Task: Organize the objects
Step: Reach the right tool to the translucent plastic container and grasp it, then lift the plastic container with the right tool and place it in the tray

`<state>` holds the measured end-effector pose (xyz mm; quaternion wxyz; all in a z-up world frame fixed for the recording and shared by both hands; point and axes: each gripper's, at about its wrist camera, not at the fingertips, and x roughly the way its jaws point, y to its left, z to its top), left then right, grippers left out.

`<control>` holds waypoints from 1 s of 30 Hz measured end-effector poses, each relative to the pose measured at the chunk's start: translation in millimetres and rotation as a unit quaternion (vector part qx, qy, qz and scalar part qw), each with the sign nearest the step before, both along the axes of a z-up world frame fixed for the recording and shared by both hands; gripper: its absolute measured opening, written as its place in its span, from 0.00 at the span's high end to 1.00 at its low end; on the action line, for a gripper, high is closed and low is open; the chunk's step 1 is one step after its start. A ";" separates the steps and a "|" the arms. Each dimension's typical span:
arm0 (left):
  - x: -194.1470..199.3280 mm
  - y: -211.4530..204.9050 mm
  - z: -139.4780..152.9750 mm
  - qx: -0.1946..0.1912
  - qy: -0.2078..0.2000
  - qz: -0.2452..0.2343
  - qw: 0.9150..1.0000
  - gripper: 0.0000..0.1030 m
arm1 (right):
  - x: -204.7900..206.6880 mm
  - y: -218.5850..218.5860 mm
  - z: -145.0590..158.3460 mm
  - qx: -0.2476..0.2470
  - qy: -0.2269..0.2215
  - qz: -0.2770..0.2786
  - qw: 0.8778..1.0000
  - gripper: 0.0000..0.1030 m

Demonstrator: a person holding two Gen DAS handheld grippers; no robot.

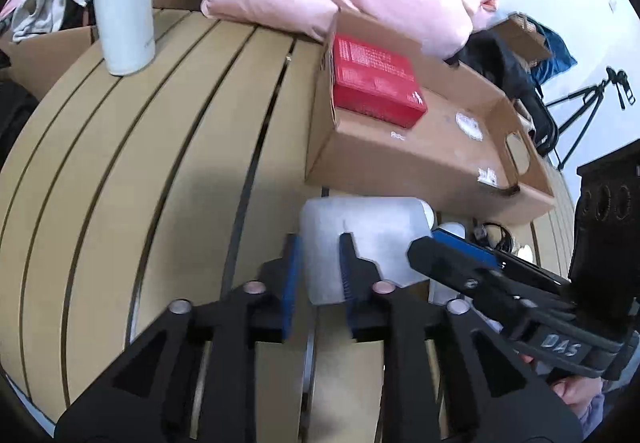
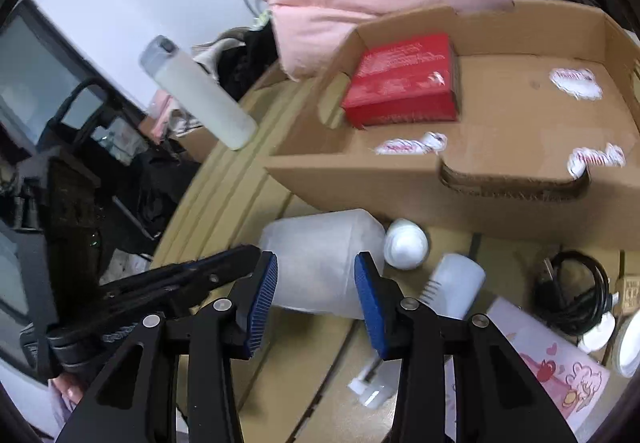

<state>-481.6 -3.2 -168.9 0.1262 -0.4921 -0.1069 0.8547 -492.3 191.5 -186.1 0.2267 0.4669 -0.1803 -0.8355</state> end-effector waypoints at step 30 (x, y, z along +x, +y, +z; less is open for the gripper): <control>-10.5 16.8 7.6 0.036 -0.003 0.024 0.999 0.30 | 6.4 52.8 54.3 -0.031 0.064 -0.043 0.997 0.72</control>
